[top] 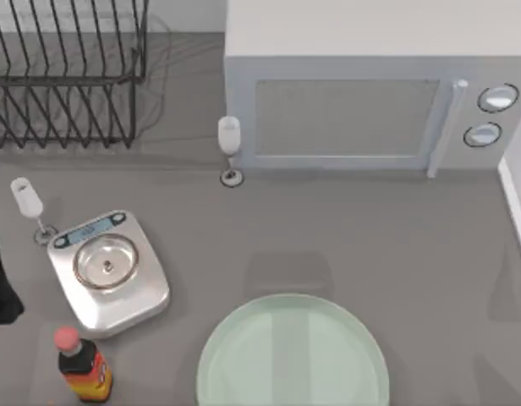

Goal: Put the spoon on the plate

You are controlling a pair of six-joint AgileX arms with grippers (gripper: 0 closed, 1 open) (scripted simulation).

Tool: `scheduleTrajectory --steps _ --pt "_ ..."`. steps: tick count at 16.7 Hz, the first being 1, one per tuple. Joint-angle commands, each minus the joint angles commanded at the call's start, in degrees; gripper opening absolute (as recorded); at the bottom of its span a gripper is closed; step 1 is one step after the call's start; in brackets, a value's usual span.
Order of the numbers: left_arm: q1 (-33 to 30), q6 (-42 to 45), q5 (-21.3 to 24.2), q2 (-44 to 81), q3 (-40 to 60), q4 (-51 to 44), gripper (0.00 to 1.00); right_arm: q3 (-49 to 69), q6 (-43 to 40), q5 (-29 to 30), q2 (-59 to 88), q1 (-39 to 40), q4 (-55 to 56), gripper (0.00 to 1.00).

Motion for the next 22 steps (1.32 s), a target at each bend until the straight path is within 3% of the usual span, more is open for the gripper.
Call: scheduleTrajectory --steps 4,7,16,22 --pt "0.3 0.2 -0.1 2.0 1.7 -1.9 1.00 0.0 0.0 0.0 0.0 0.0 0.0 1.00" --pt "1.0 1.0 -0.1 9.4 7.6 -8.5 1.00 0.0 0.0 0.0 0.0 0.0 0.0 1.00" --pt "4.3 4.2 0.1 55.8 33.5 -41.9 1.00 0.0 0.0 0.0 0.0 0.0 0.0 1.00" --pt "6.0 5.9 0.1 76.2 47.3 -57.5 1.00 0.0 0.0 0.0 0.0 0.0 0.0 1.00"
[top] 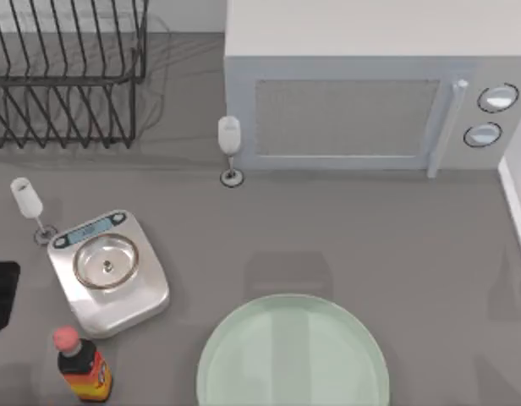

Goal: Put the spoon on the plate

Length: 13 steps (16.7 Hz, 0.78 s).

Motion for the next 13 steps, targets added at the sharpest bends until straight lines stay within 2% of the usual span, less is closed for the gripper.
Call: scheduleTrajectory --steps 8,13 --pt "0.1 0.2 0.0 3.3 2.5 -2.4 1.00 0.0 0.0 0.0 0.0 0.0 0.0 1.00" --pt "0.3 0.3 -0.1 8.0 -2.7 7.4 1.00 0.0 0.0 0.0 0.0 0.0 0.0 1.00"
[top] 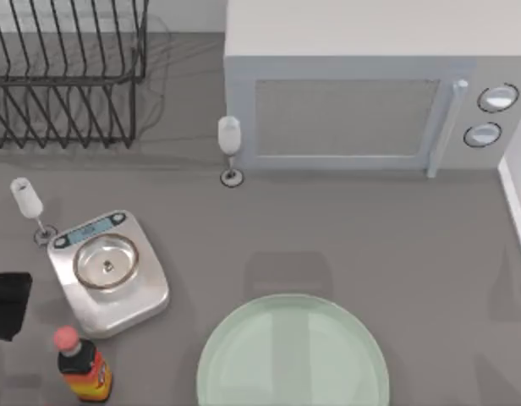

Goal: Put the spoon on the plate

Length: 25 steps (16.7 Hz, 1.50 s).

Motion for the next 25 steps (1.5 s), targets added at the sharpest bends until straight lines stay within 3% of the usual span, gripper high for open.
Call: scheduleTrajectory --steps 5,11,24,25 --pt "0.2 0.3 0.0 7.0 -7.5 15.0 1.00 0.0 0.0 0.0 0.0 0.0 0.0 1.00" --pt "0.2 0.4 0.0 8.3 -8.9 17.3 1.00 0.0 0.0 0.0 0.0 0.0 0.0 1.00" --pt "0.2 0.4 0.0 8.3 -8.9 17.3 0.02 0.0 0.0 0.0 0.0 0.0 0.0 1.00" --pt "0.2 0.4 0.0 8.3 -8.9 17.3 0.00 0.0 0.0 0.0 0.0 0.0 0.0 1.00"
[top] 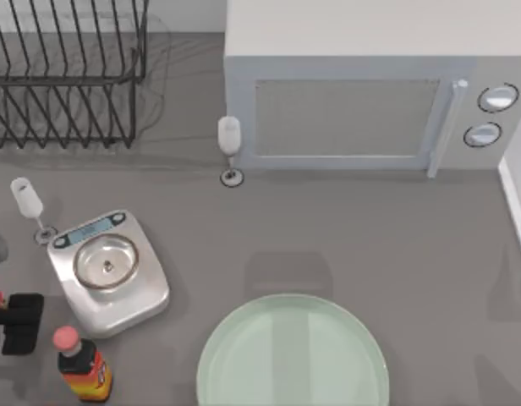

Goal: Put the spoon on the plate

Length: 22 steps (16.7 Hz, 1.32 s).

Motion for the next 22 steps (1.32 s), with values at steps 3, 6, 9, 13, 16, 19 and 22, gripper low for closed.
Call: scheduleTrajectory --steps 3,6,9,13,16,19,22 --pt "0.0 0.0 0.0 0.0 0.0 0.0 0.00 0.0 0.0 0.0 0.0 0.0 0.0 1.00" --pt "0.0 0.0 0.0 0.0 0.0 0.0 0.00 0.0 0.0 0.0 0.0 0.0 0.0 1.00" --pt "0.0 0.0 0.2 -4.2 2.3 -4.4 0.00 0.0 0.0 0.0 0.0 0.0 0.0 1.00" --pt "-0.1 0.0 0.2 -6.4 7.0 -11.0 0.00 0.0 0.0 0.0 0.0 0.0 0.0 1.00" --pt "-0.2 -0.1 0.2 -9.7 12.3 -21.5 0.00 0.0 0.0 0.0 0.0 0.0 0.0 1.00" --pt "-0.3 -0.3 0.2 -12.9 16.9 -28.7 0.00 0.0 0.0 0.0 0.0 0.0 0.0 1.00" --pt "-0.3 -0.4 0.2 -14.3 18.3 -30.5 0.00 0.0 0.0 0.0 0.0 0.0 0.0 1.00"
